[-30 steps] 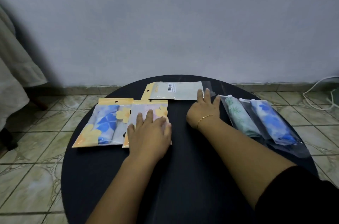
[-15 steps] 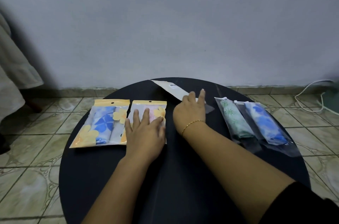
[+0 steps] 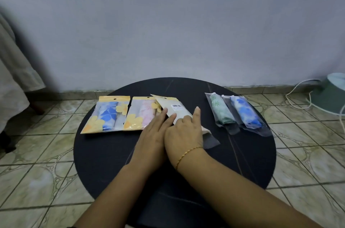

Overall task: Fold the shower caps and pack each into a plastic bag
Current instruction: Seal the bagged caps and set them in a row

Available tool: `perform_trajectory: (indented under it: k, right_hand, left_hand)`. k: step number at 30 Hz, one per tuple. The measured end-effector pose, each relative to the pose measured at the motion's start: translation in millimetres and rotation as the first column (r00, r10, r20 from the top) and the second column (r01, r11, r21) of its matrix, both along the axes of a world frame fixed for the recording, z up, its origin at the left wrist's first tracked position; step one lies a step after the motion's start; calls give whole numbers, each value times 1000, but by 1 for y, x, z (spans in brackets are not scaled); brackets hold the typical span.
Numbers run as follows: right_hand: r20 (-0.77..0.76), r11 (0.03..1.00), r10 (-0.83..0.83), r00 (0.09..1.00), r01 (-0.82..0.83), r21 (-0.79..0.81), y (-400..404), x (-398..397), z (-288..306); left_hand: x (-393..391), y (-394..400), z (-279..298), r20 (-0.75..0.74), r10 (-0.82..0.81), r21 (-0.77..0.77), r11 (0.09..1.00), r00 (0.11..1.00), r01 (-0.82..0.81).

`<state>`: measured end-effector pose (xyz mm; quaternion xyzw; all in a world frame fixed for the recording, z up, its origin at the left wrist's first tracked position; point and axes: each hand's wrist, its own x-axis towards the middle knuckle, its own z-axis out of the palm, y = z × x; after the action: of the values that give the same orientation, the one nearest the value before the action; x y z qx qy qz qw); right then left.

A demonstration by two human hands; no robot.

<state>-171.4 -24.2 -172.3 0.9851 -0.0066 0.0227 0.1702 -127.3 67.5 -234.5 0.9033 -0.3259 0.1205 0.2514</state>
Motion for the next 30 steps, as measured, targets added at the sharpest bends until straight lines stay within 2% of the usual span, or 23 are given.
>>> perform_trajectory:
  k: [2, 5, 8, 11, 13, 16, 19, 20, 23, 25, 27, 30]
  right_hand:
    - [-21, 1000, 4, 1000, -3, 25, 1, -21, 0]
    - [-31, 992, 14, 999, -9, 127, -1, -50, -1]
    - [-10, 978, 58, 998, -55, 200, -6, -74, -3]
    - [87, 933, 146, 985, -166, 318, -15, -93, -12]
    - [189, 826, 214, 958, -281, 489, -28, -101, -22]
    - [311, 596, 134, 941, -328, 733, -54, -112, -25]
    - [291, 379, 32, 956, -280, 882, -78, -114, -25]
    - [259, 384, 16, 966, -245, 890, -86, -112, -28]
    - [146, 564, 30, 989, -137, 814, -105, -101, -39]
    - [59, 568, 47, 997, -75, 819, -110, -94, -43]
    - [49, 591, 60, 997, -75, 803, -108, -87, -49]
    - [107, 713, 51, 993, -111, 692, -104, -80, -54]
  left_hand:
    - [-17, 1, -1, 16, -58, -25, 998, 998, 58]
    - [-38, 2, -2, -72, -74, -81, 994, 995, 68]
    - [-56, -2, 3, -99, -92, -61, 994, 991, 86]
    - [-70, -5, 4, -59, -84, 17, 996, 995, 86]
    - [-74, -7, 0, -32, -91, 58, 994, 995, 93]
    - [-76, -5, -6, 0, -102, 76, 992, 995, 102]
    - [-75, -3, -15, 28, -87, 107, 991, 996, 84]
    - [-76, -4, -14, 24, -80, 107, 991, 997, 77]
    - [-77, -5, -16, -26, -59, 111, 992, 998, 62]
    - [-79, -6, -16, -59, -72, 124, 989, 996, 79]
    - [-80, -6, -18, -86, -99, 125, 986, 991, 110]
    - [-78, -4, -17, -143, -141, 141, 977, 980, 161]
